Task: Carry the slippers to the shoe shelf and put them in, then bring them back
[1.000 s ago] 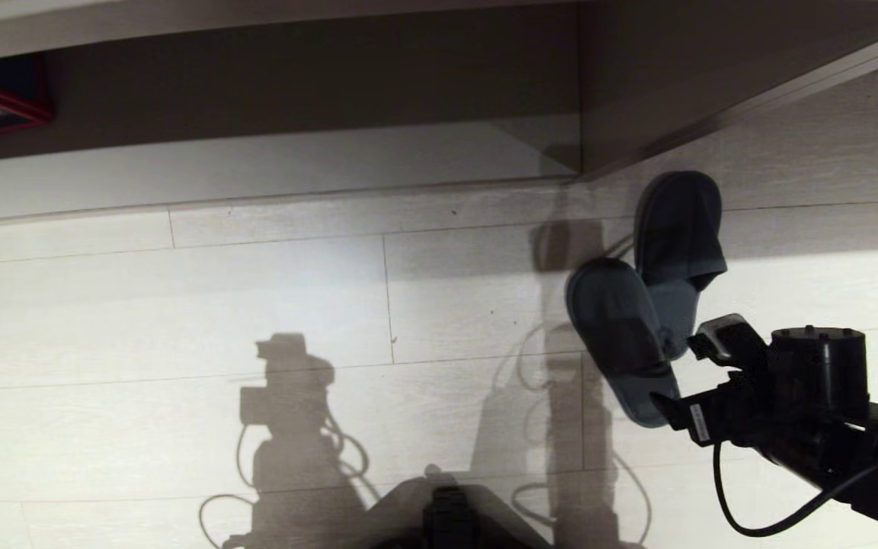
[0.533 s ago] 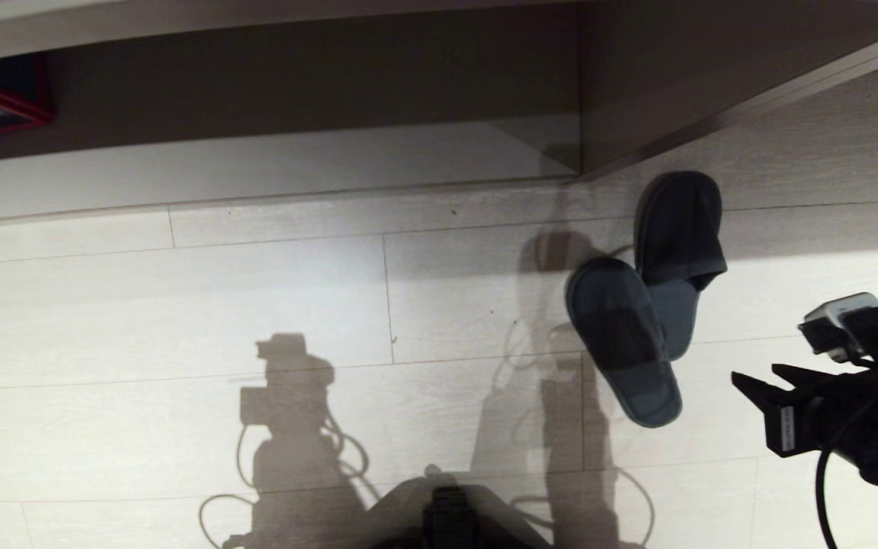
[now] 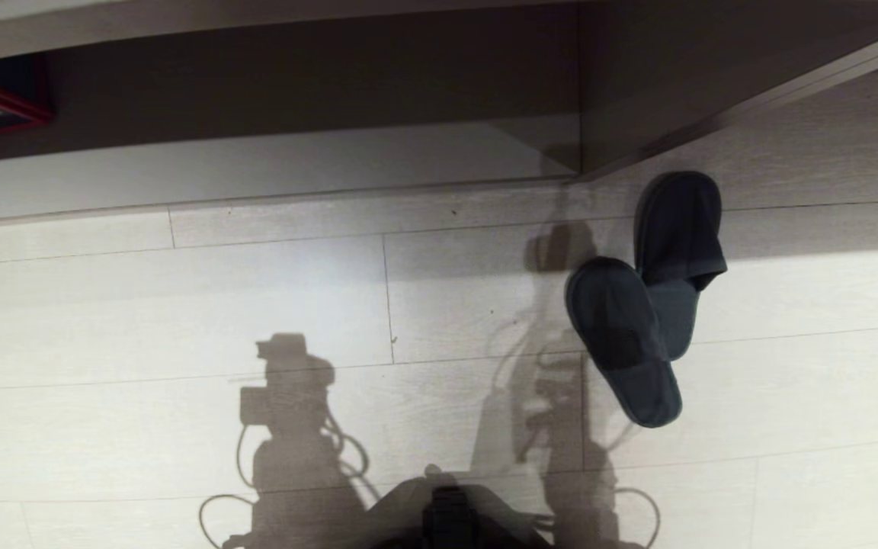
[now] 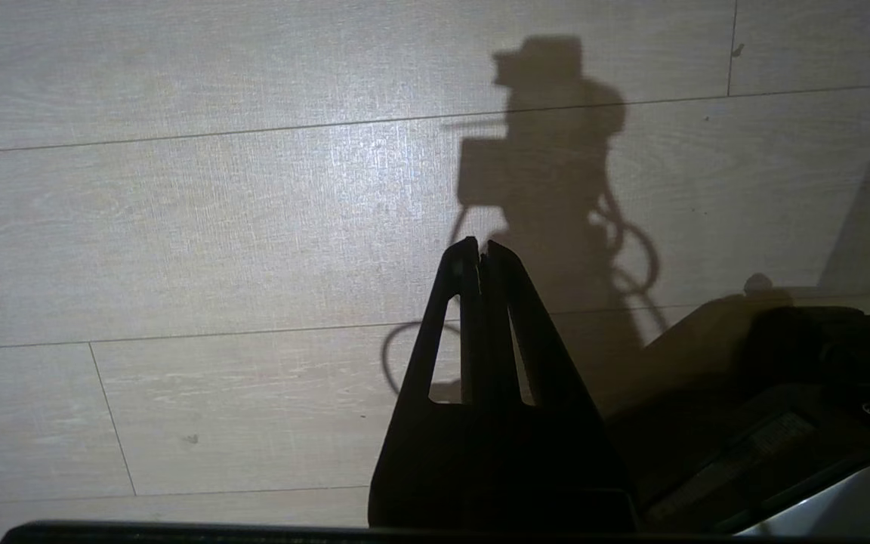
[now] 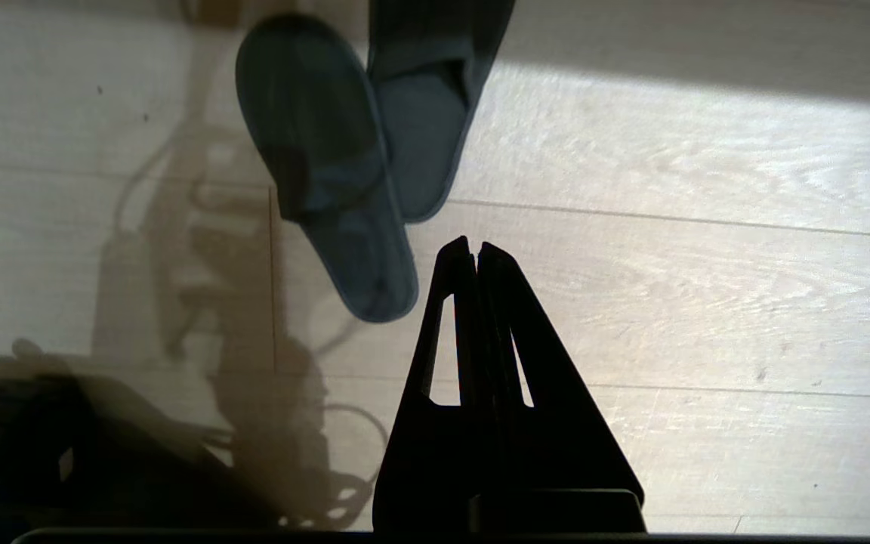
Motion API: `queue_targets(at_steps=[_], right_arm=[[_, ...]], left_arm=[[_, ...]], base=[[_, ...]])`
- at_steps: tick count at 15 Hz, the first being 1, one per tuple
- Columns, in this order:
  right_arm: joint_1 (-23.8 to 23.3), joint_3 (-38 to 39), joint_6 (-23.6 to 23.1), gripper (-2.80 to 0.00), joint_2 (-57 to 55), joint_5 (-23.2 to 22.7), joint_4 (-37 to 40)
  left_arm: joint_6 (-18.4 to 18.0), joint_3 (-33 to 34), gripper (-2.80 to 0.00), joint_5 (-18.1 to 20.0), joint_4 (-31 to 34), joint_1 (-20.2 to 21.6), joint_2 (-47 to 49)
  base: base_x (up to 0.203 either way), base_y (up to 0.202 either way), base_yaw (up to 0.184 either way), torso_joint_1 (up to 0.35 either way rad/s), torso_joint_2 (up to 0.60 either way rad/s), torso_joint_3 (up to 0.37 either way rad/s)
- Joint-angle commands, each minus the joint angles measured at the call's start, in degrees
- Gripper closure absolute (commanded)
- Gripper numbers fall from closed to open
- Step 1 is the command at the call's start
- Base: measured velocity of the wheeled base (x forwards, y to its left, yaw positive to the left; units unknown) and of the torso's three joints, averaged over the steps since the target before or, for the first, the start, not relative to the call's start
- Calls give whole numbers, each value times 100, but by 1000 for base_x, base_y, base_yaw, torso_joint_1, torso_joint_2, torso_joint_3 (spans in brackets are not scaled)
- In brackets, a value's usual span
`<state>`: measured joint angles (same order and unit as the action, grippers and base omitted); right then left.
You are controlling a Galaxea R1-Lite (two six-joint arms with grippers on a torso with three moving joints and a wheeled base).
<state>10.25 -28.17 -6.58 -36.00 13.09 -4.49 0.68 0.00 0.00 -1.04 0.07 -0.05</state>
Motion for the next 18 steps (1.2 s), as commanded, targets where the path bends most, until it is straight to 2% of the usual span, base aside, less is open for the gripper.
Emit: queue_targets(at_steps=[1, 4, 7, 10, 14, 16, 18], right_arm=[[-17, -154, -6, 0, 1149, 76, 294], [-70, -217, 5, 0, 1714, 313, 473], [-699, -199, 210, 0, 1965, 366, 448], [-910, -73, 422, 0, 2214, 372, 470], [-1087, 805, 429, 0, 2721, 334, 480], [-1071, 1198, 430, 0, 3034, 163, 506], [-1063, 1642, 406, 0, 3515, -273, 813]], left_arm=[[2, 44, 0, 0, -2, 8, -4], [2, 44, 0, 2, -2, 1, -4], [2, 44, 0, 0, -2, 1, -4], [-16, 44, 0, 0, -2, 1, -4], [-7, 44, 0, 2, -2, 9, -4], [-7, 44, 0, 0, -2, 10, -4], [-7, 44, 0, 0, -2, 1, -4]], base=[[0, 0, 0, 0, 0, 0], [0, 0, 0, 0, 0, 0], [0, 0, 0, 0, 0, 0], [0, 0, 0, 0, 0, 0], [0, 0, 0, 0, 0, 0], [0, 0, 0, 0, 0, 0], [0, 0, 0, 0, 0, 0]])
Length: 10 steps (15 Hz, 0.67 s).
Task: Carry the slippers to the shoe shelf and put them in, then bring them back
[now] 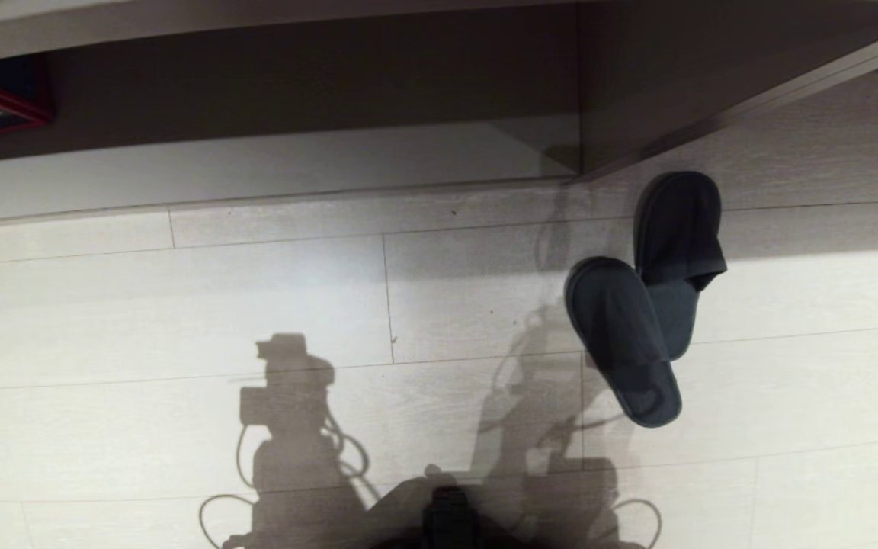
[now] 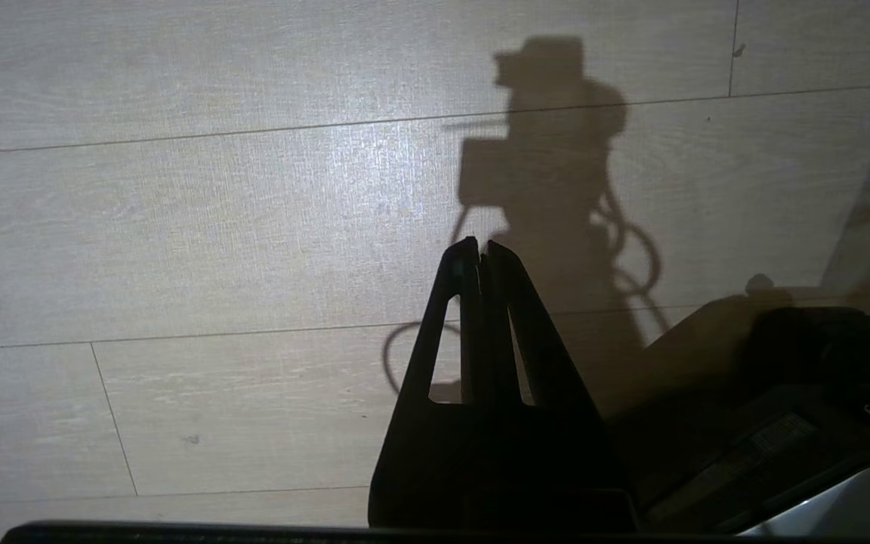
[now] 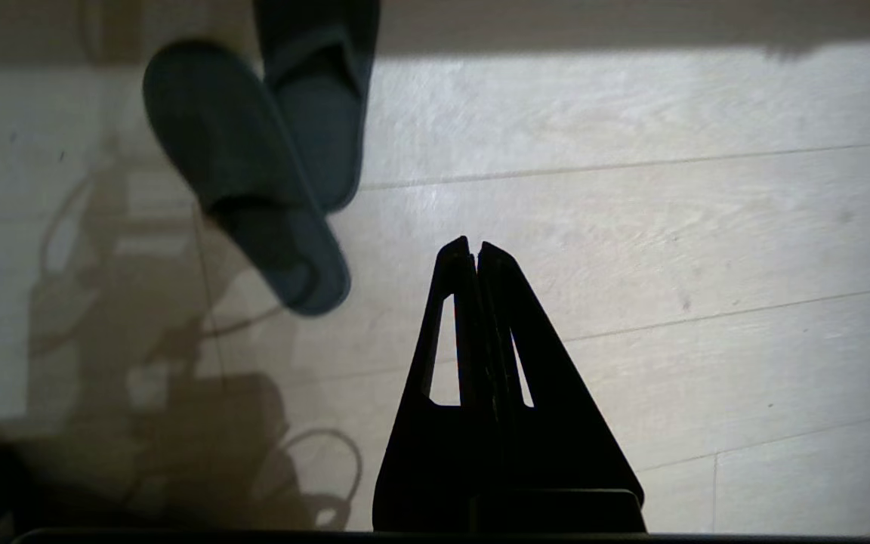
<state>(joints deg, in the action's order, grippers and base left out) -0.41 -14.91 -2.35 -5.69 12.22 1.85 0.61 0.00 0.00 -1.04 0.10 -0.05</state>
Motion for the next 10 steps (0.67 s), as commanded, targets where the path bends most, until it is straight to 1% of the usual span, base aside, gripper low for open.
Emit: queue_targets(at_steps=[1, 2, 4, 5, 6, 7, 10], right_arm=[[5, 535, -18, 0, 561, -346, 365], [6, 729, -17, 0, 561, -395, 331], [9, 1251, -122, 0, 561, -622, -74], [11, 1446, -117, 0, 561, -1034, -450], [12, 1491, -111, 0, 561, -1117, -377], [11, 1477, -105, 0, 561, -1141, -86], [15, 1491, -108, 0, 561, -1196, -185]], left_arm=[[1, 44, 0, 0, -2, -1, -4], [1, 44, 0, 0, -2, -1, -4], [9, 44, 0, 0, -2, -1, -4], [9, 44, 0, 0, -2, -1, -4], [1, 44, 0, 0, -2, -1, -4], [8, 44, 0, 2, -2, -1, -4], [9, 44, 0, 0, -2, -1, -4]], base=[[0, 0, 0, 0, 0, 0], [0, 0, 0, 0, 0, 0], [0, 0, 0, 0, 0, 0], [0, 0, 0, 0, 0, 0], [0, 0, 0, 0, 0, 0], [0, 0, 0, 0, 0, 0], [0, 0, 0, 0, 0, 0]])
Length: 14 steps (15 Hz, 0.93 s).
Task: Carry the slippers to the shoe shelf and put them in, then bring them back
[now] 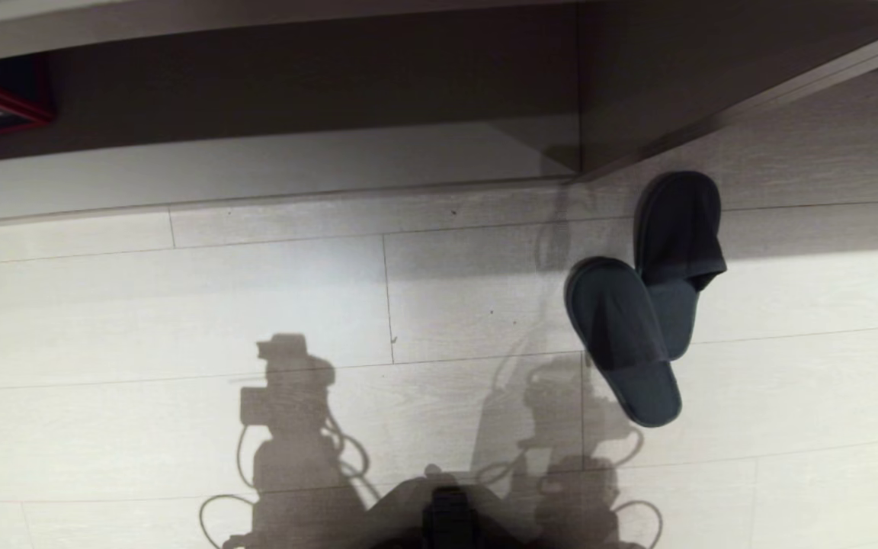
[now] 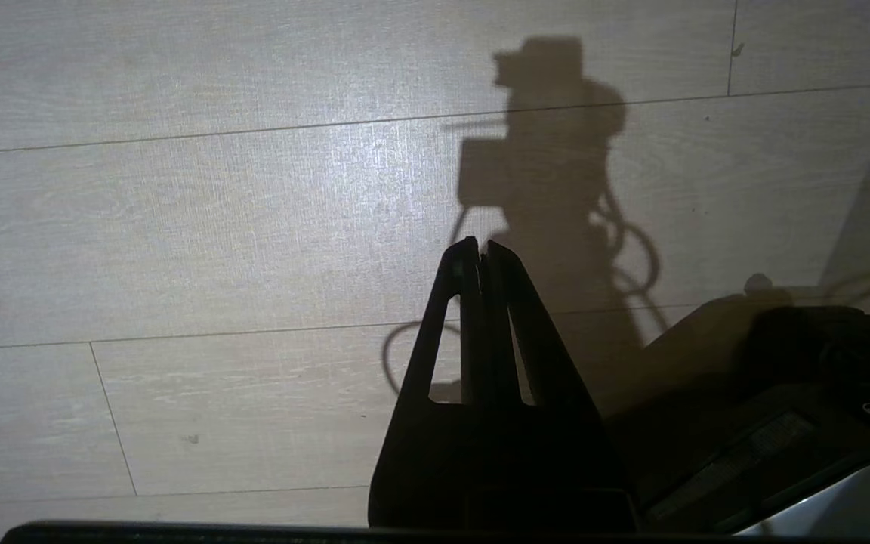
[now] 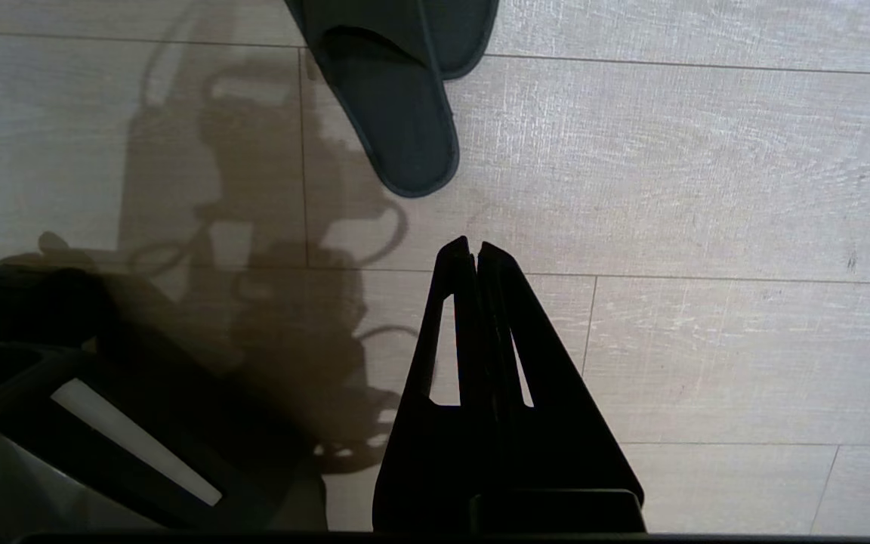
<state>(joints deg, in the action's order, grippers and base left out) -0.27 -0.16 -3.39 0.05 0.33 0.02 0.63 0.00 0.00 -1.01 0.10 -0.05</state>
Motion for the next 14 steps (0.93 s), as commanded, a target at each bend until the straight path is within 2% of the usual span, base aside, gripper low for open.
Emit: queue_targets(at_steps=[1, 14], right_arm=[[0, 16, -4, 0, -14, -6, -2], [0, 16, -4, 0, -14, -85, 7]], left_arm=[[8, 44, 0, 0, -4, -1, -4], [51, 44, 0, 0, -13, 6, -4]], base=[[0, 0, 0, -3, 2, 27], [0, 0, 0, 2, 3, 192]])
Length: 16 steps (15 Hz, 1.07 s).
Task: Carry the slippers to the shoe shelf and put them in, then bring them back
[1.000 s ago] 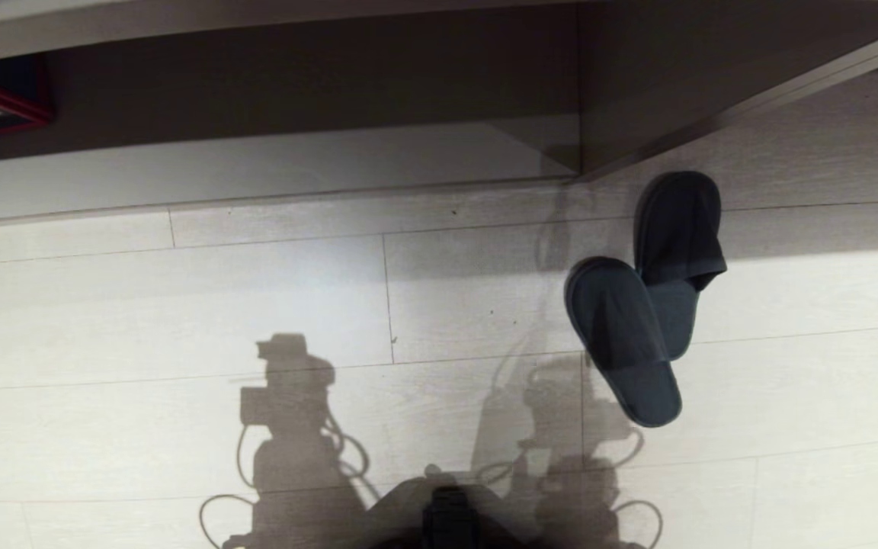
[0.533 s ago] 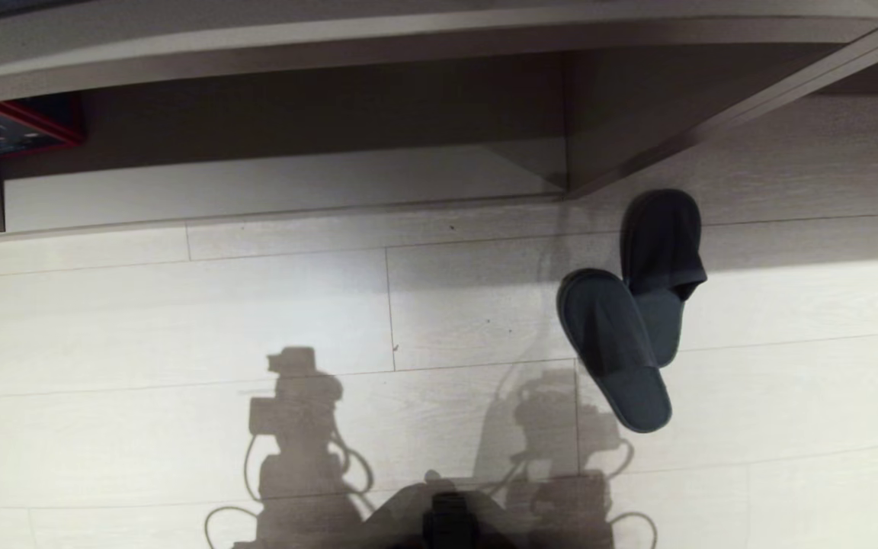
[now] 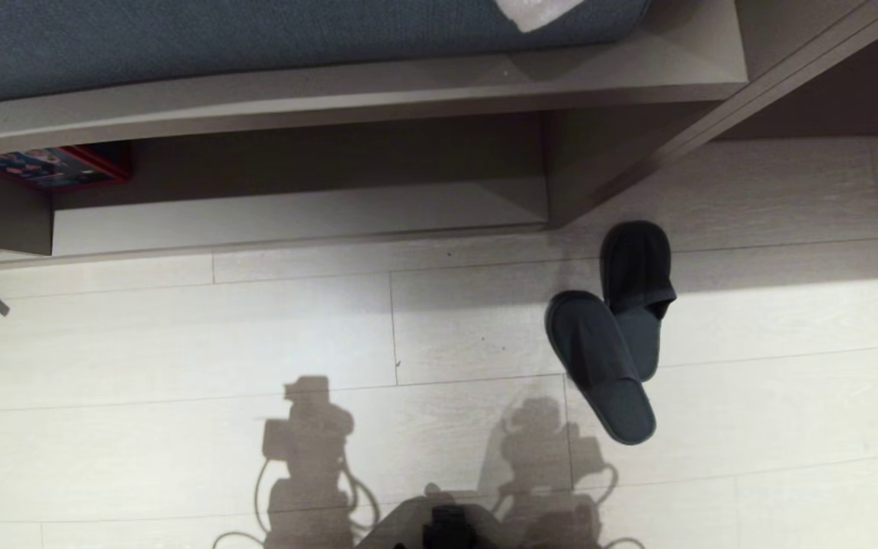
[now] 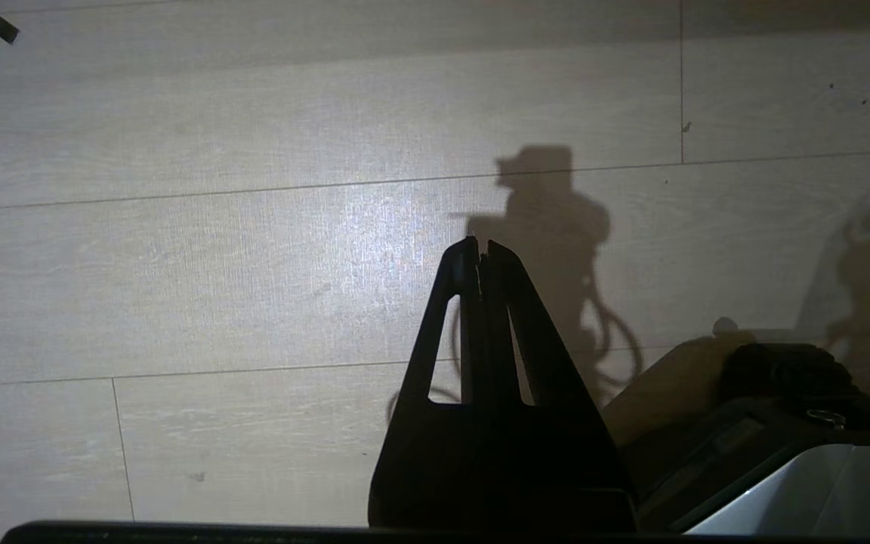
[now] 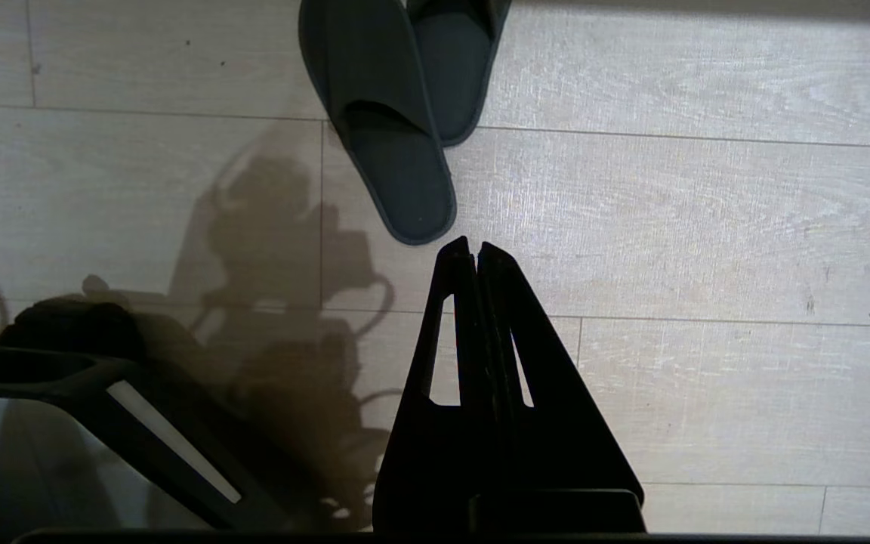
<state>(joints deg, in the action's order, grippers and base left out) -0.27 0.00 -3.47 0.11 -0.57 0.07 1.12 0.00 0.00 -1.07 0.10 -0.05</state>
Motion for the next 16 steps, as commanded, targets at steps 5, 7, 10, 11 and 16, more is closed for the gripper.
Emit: queue_targets(at_steps=[5, 7, 10, 11, 16], right_arm=[[0, 0, 4, 0, -20, 5, 1], [0, 0, 4, 0, -20, 5, 1], [0, 0, 13, 0, -20, -4, 1], [0, 0, 13, 0, -20, -4, 1], [0, 0, 22, 0, -20, -4, -7]], left_arm=[[2, 44, 0, 0, -7, 7, -4], [2, 44, 0, 0, -7, 2, -4], [2, 44, 0, 0, -7, 6, -4], [9, 44, 0, 0, -7, 4, -4], [6, 44, 0, 0, -7, 2, -4]], base=[[0, 0, 0, 3, 3, 205], [0, 0, 0, 2, 2, 203], [0, 0, 0, 1, 0, 205], [0, 0, 0, 1, 2, 191], [0, 0, 0, 4, 3, 204]])
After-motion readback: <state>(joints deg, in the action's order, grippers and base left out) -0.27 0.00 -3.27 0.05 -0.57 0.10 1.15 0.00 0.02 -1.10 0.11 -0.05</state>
